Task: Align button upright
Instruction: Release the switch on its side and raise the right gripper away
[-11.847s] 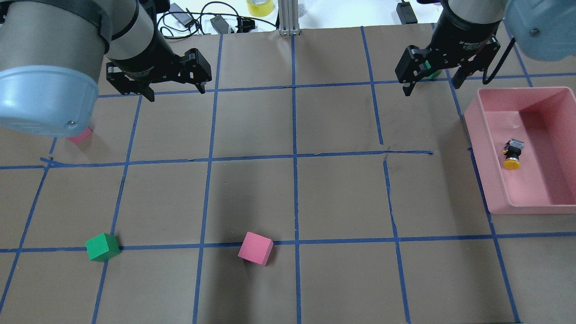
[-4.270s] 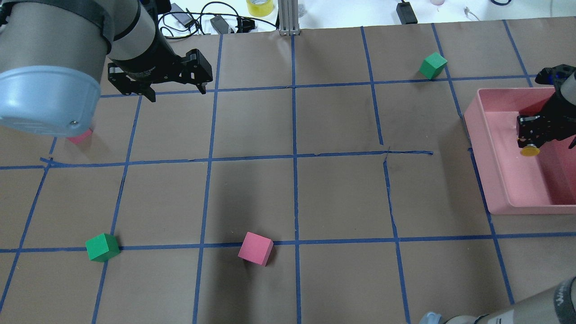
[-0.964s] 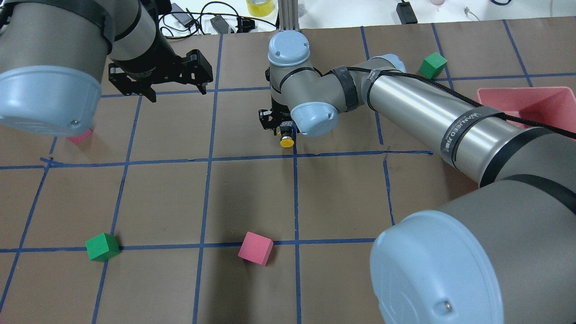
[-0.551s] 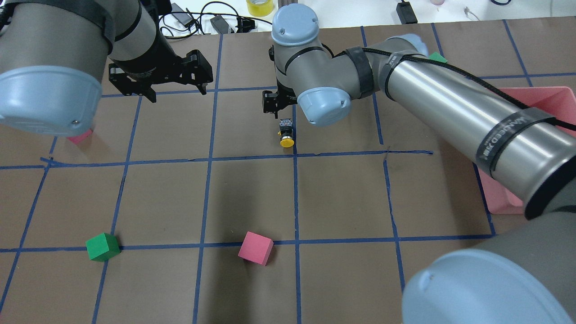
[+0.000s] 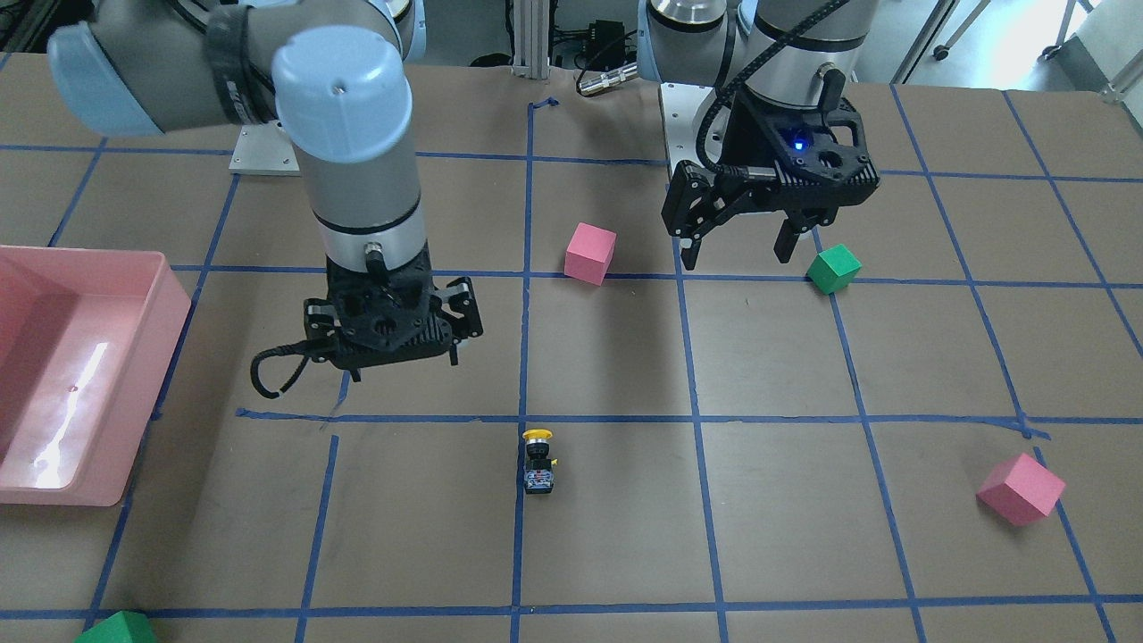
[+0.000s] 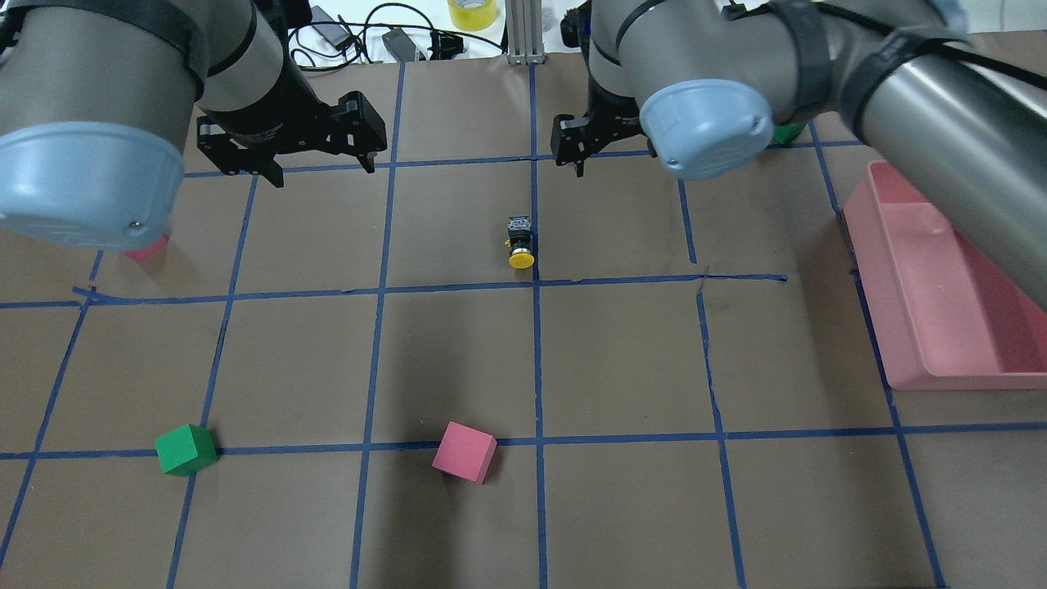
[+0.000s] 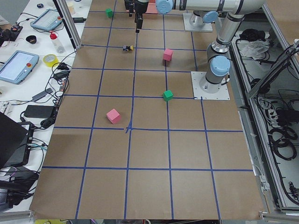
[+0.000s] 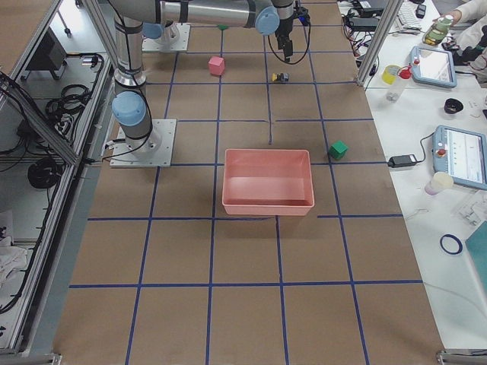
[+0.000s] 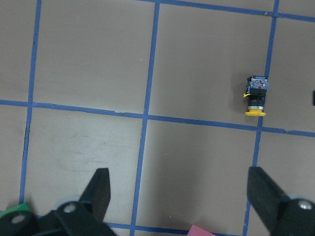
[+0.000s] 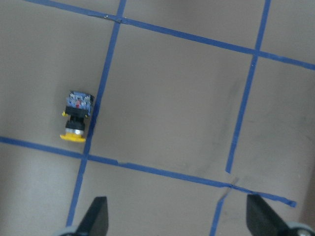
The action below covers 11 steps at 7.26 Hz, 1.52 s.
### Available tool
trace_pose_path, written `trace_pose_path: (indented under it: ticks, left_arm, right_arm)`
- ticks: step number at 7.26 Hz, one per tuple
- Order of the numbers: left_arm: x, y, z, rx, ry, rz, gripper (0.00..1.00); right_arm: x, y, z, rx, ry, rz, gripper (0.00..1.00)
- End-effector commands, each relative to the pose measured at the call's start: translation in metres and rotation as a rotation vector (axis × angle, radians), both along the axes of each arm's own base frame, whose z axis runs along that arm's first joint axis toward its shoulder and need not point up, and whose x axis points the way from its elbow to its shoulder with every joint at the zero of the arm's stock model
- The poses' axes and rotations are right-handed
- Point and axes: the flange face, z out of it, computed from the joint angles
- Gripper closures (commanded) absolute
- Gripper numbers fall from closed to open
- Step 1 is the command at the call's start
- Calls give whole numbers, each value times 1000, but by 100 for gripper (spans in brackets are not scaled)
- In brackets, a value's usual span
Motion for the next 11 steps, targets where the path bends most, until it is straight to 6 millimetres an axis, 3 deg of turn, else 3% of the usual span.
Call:
trace_pose_path:
  ticks: [1, 3, 5, 8, 10, 11]
  left_arm:
    - [0, 0, -1, 2, 1, 0, 0]
    - [0, 0, -1, 2, 1, 0, 0]
    - [0, 0, -1, 2, -1, 0, 0]
    - [0, 0, -1, 2, -1, 0, 0]
    - [0, 0, -1, 2, 1, 0, 0]
    - [0, -3, -3, 6, 0, 0, 0]
  right_arm:
    - [-40, 28, 47, 0, 9, 10, 0]
    - [-49, 60, 71, 50, 23, 50, 0]
    - [-65, 68, 92, 5, 21, 8, 0]
    - [-119, 56, 77, 45, 13, -104, 0]
    - [-120, 59, 65, 73, 6, -165, 0]
    - [-120, 64, 70, 72, 2, -212, 0]
